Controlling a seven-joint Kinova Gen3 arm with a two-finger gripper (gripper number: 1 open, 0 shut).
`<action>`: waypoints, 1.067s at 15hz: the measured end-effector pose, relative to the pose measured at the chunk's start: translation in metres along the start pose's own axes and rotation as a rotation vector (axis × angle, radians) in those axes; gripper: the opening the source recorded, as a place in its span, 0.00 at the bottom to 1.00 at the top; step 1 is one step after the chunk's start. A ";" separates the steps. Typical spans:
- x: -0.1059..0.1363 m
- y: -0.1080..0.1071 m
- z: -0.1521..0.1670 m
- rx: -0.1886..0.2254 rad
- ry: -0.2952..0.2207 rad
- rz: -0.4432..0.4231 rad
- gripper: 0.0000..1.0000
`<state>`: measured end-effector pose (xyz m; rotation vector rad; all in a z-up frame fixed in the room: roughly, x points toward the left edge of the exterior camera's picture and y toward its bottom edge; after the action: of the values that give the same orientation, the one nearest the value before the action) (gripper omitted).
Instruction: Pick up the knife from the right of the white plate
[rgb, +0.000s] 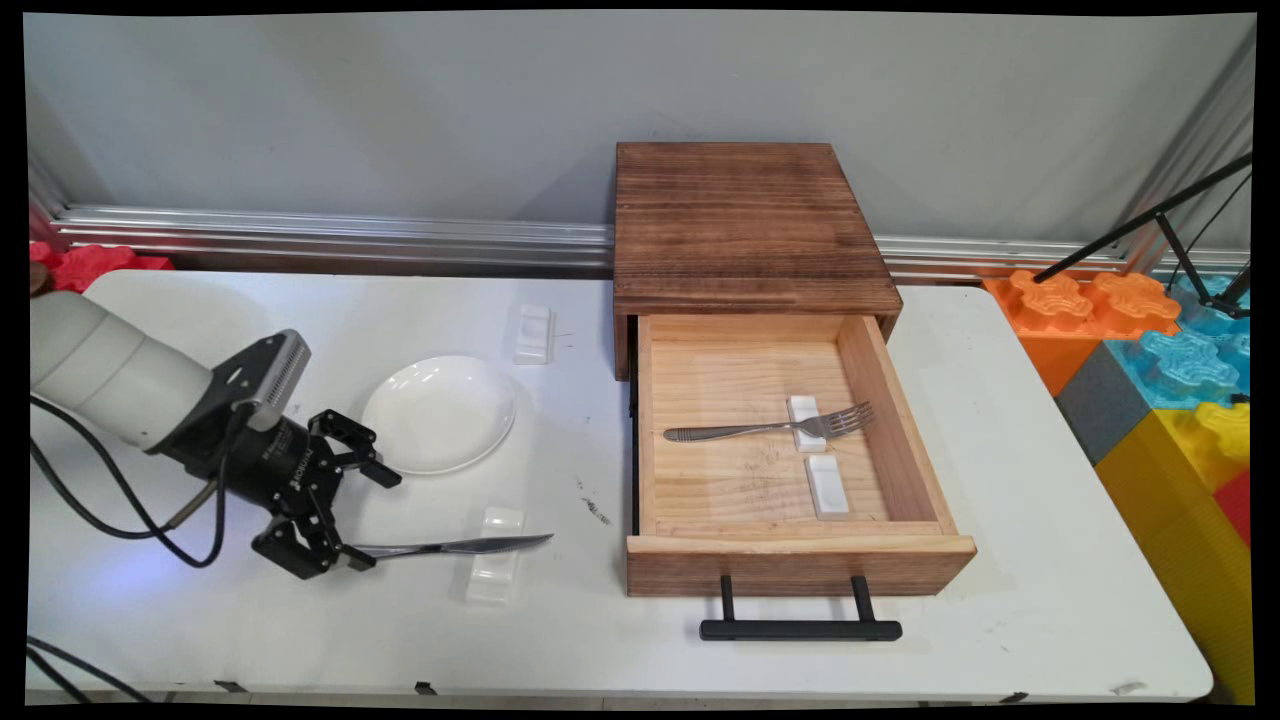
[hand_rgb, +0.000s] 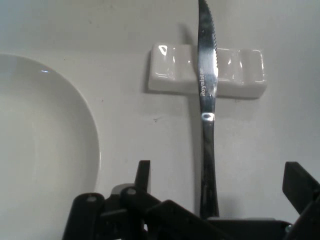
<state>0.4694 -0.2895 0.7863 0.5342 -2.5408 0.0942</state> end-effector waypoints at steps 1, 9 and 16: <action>-0.003 0.000 0.004 0.000 0.007 0.004 1.00; -0.013 -0.003 0.034 0.000 0.061 0.029 1.00; -0.017 -0.006 0.049 -0.007 0.083 0.046 1.00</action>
<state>0.4605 -0.2972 0.7357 0.4596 -2.4721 0.1214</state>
